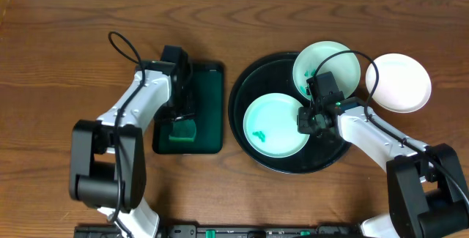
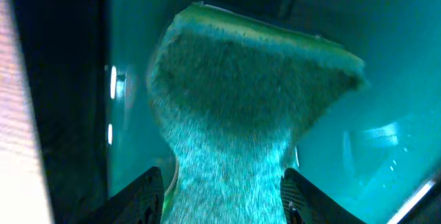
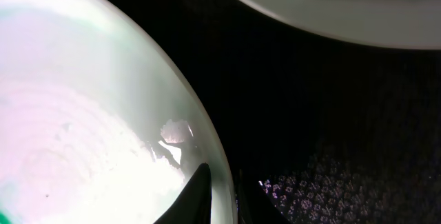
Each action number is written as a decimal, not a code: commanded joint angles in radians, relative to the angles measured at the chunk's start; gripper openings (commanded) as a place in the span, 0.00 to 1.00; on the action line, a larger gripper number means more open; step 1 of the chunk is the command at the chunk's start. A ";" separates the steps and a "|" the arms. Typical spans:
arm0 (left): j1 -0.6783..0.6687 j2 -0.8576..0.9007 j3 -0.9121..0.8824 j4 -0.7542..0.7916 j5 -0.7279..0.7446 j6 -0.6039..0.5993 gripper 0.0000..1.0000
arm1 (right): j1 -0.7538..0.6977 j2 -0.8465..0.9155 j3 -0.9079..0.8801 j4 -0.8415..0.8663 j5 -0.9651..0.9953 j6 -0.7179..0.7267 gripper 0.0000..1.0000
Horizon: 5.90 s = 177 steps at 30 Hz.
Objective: Clean dirty plates on tray and stack at the side
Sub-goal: 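Move the left gripper over the green tray and grasp the green sponge, then lift the green sponge out of the green tray with left gripper, then carry the sponge toward the white plate on the black tray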
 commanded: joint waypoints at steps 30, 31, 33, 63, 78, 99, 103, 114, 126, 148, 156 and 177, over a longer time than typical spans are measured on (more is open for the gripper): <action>-0.002 -0.053 0.084 -0.045 -0.020 -0.005 0.60 | 0.001 0.016 -0.008 -0.002 0.014 -0.005 0.14; -0.002 -0.055 0.084 -0.047 -0.021 -0.005 0.60 | 0.001 0.016 -0.008 -0.002 0.014 -0.005 0.14; -0.004 -0.052 0.071 -0.049 -0.021 -0.005 0.61 | 0.001 0.016 -0.008 -0.002 0.014 -0.005 0.14; -0.004 -0.277 -0.129 0.166 0.043 -0.027 0.07 | 0.000 0.014 -0.004 -0.002 0.020 -0.055 0.29; -0.004 -0.523 0.008 0.053 0.043 -0.020 0.07 | -0.003 0.000 0.039 -0.063 0.013 0.031 0.01; -0.055 -0.457 0.009 0.039 0.027 -0.020 0.07 | -0.001 -0.056 0.008 0.022 0.074 -0.084 0.33; -0.056 -0.452 0.009 0.039 0.015 -0.020 0.07 | -0.001 -0.051 -0.019 0.051 0.073 -0.084 0.32; -0.056 -0.392 0.009 0.039 0.013 -0.019 0.07 | -0.004 -0.053 -0.022 0.042 0.122 -0.082 0.01; -0.056 -0.381 0.009 0.139 0.012 -0.020 0.07 | -0.026 -0.171 -0.020 -0.082 0.124 0.070 0.01; -0.056 -0.193 0.321 -0.157 0.011 0.006 0.07 | -0.026 -0.116 -0.085 0.047 0.118 -0.020 0.28; -0.056 -0.173 0.321 -0.152 0.018 0.003 0.07 | -0.026 -0.116 -0.117 0.106 0.113 -0.019 0.15; -0.143 -0.173 0.320 -0.106 0.016 0.002 0.07 | -0.027 -0.118 -0.140 0.174 0.021 -0.005 0.11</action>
